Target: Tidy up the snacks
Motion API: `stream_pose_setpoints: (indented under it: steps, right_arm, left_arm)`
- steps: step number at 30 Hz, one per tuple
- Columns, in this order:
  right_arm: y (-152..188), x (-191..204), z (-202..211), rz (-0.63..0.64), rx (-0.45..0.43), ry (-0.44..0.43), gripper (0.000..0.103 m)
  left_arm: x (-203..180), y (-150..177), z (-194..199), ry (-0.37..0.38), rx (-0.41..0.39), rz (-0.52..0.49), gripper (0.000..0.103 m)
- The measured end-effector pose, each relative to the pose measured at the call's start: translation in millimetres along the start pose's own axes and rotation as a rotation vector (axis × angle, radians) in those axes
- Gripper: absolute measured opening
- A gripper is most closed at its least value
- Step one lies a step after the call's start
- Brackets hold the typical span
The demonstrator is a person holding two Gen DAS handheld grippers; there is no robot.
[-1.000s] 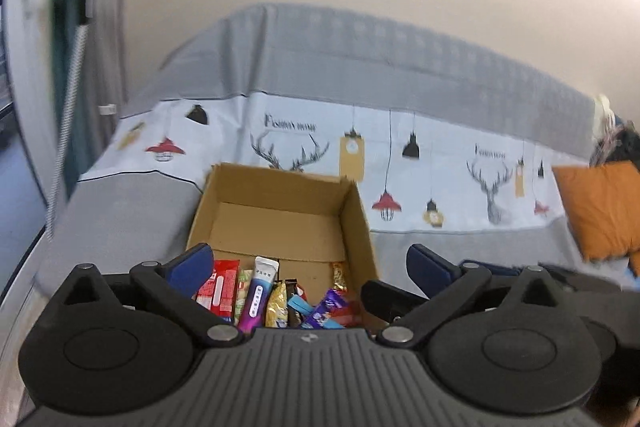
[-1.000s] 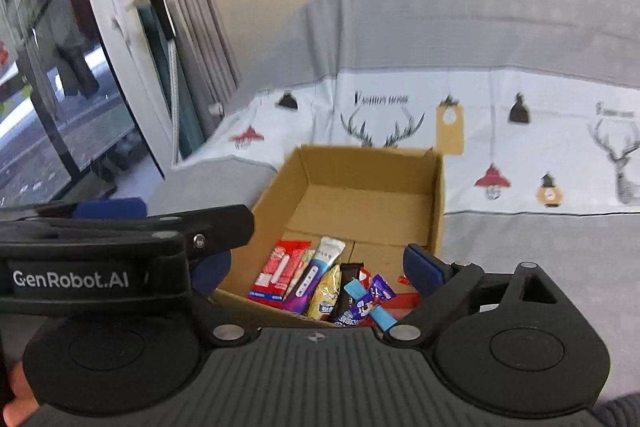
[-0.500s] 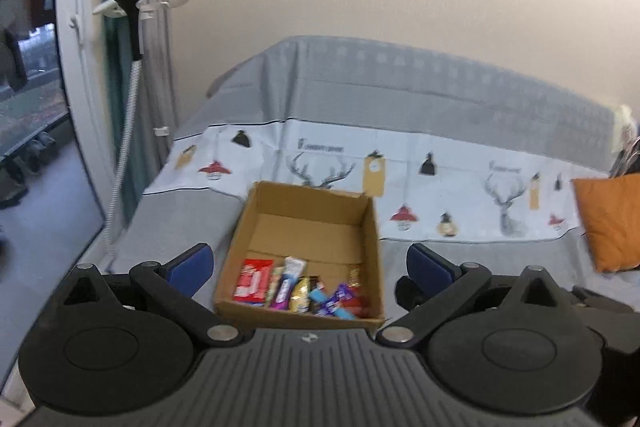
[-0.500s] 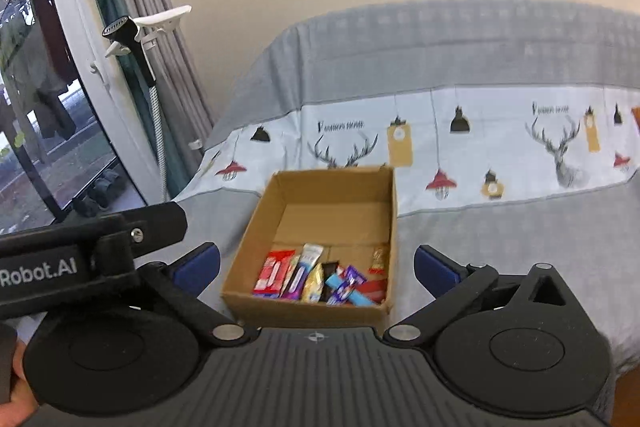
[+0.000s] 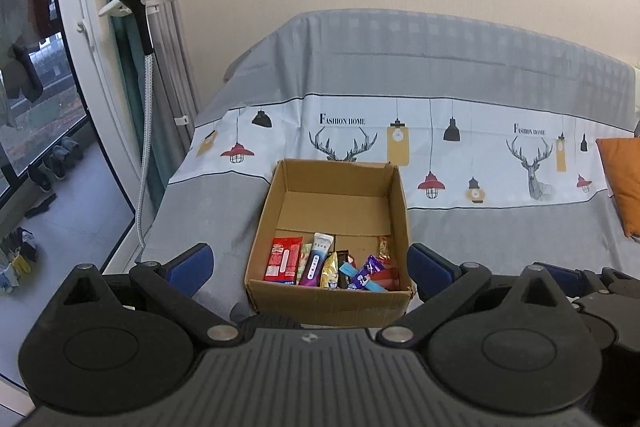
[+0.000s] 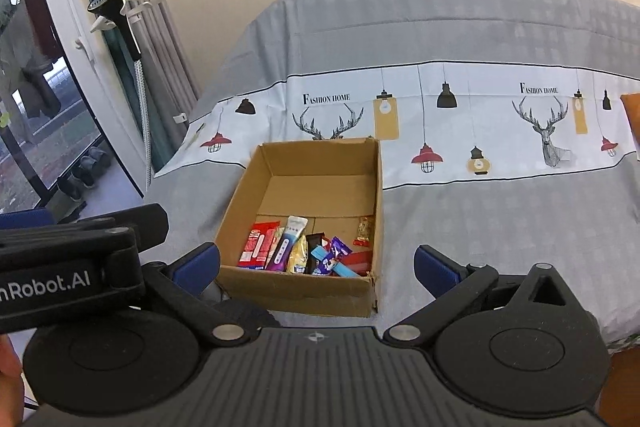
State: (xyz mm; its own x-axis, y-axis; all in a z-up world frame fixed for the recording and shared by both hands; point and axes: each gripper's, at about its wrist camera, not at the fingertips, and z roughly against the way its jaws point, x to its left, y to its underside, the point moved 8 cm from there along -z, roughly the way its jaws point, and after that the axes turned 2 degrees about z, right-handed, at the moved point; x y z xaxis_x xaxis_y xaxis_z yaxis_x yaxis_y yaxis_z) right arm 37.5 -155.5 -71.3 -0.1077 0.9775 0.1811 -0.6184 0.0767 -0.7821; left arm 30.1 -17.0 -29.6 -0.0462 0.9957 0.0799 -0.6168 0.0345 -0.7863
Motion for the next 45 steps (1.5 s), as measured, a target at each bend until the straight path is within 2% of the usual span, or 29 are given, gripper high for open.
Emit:
stream_pose_setpoints:
  steps: [4,24,45]
  right_arm:
    - [2.8,-2.3,-1.6,-0.004,0.002,0.022,0.102]
    - [6.0,-7.6,-7.2,-0.002,0.023,0.020,0.102]
    - [11.4,-4.4,-10.5,0.023,0.037,0.000,0.102]
  left_arm:
    - [0.3,0.5,-3.3,-0.008,0.002,-0.006,0.103]
    - [-6.4,4.4,-10.7,0.002,0.032,-0.034,0.103]
    - [-0.3,12.7,-12.1,0.009,0.055,-0.020,0.103]
